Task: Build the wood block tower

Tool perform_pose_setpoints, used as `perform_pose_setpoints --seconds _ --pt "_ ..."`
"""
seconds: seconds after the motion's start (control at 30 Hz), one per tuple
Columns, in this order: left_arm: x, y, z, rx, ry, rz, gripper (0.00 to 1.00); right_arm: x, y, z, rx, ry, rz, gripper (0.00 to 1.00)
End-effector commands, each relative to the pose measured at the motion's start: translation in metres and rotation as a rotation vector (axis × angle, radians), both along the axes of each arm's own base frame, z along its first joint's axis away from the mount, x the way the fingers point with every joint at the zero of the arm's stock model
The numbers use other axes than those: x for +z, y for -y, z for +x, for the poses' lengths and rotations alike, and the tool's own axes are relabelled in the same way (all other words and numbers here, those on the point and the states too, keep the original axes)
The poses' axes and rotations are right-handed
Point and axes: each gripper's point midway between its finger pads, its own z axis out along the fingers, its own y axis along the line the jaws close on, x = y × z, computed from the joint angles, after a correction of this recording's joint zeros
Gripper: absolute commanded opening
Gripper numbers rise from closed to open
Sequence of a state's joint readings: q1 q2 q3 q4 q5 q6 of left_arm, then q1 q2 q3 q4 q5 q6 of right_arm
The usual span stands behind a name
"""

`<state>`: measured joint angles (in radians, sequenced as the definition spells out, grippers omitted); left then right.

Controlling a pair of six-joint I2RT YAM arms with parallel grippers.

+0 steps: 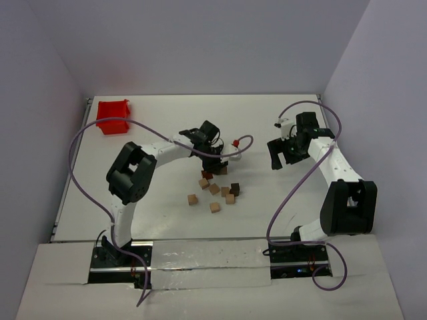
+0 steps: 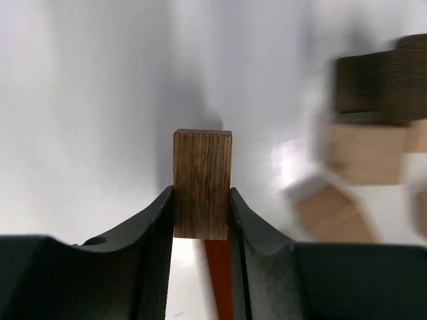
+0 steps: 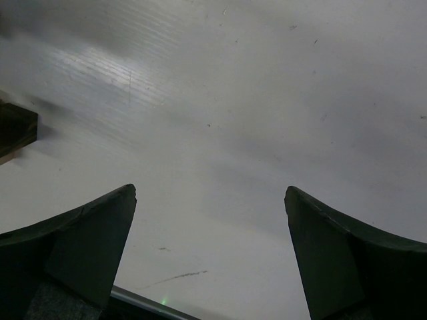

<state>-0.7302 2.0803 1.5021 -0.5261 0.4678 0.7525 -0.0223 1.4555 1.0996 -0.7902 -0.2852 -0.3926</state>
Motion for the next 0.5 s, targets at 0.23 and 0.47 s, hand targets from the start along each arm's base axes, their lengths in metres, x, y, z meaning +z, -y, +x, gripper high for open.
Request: perform_pose_setpoints --seconds 0.23,0.47 --pt "0.011 -0.034 0.065 0.073 0.071 -0.001 0.0 0.016 -0.002 0.015 -0.008 0.04 0.023 0.99" --pt "0.001 -0.047 0.038 0.032 0.029 0.022 0.0 0.016 -0.002 0.013 -0.007 0.039 0.021 0.99"
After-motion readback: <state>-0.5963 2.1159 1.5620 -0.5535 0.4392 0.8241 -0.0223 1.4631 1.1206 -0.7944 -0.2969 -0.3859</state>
